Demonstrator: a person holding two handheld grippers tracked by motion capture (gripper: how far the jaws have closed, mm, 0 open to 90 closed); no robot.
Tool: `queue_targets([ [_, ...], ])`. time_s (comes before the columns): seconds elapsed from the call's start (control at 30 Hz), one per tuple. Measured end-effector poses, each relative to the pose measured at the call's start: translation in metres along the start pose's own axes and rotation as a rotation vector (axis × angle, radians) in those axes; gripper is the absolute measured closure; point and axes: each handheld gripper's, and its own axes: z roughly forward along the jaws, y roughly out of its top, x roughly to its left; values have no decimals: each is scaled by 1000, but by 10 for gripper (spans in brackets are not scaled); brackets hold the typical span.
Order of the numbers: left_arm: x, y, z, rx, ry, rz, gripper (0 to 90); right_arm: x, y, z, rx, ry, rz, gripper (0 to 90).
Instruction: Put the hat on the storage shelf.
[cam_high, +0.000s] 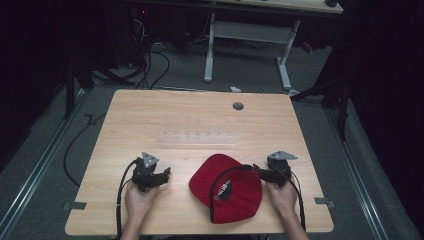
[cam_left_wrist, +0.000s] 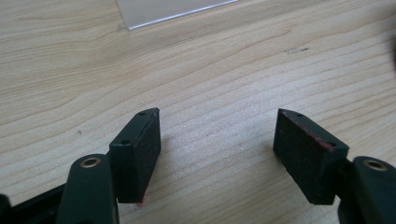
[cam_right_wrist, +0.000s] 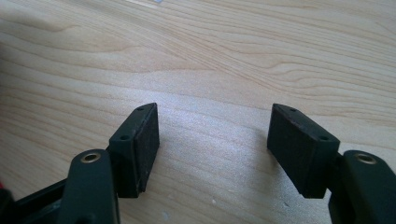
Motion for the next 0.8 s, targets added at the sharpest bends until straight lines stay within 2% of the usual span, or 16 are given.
queue_targets([
  [0.3, 0, 0, 0, 1, 0, 0, 316, 0, 0, 0, -1, 1, 1, 333],
  [0.4, -1, 0, 0, -1, 3, -4, 315, 0, 0, 1, 11, -1, 4, 260],
  [0.67, 0, 0, 0, 0, 4, -2, 314, -1, 0, 0, 11, 1, -1, 262],
  [0.8, 0, 0, 0, 0, 4, -2, 314, -3, -1, -2, 6, -10, 10, 344],
])
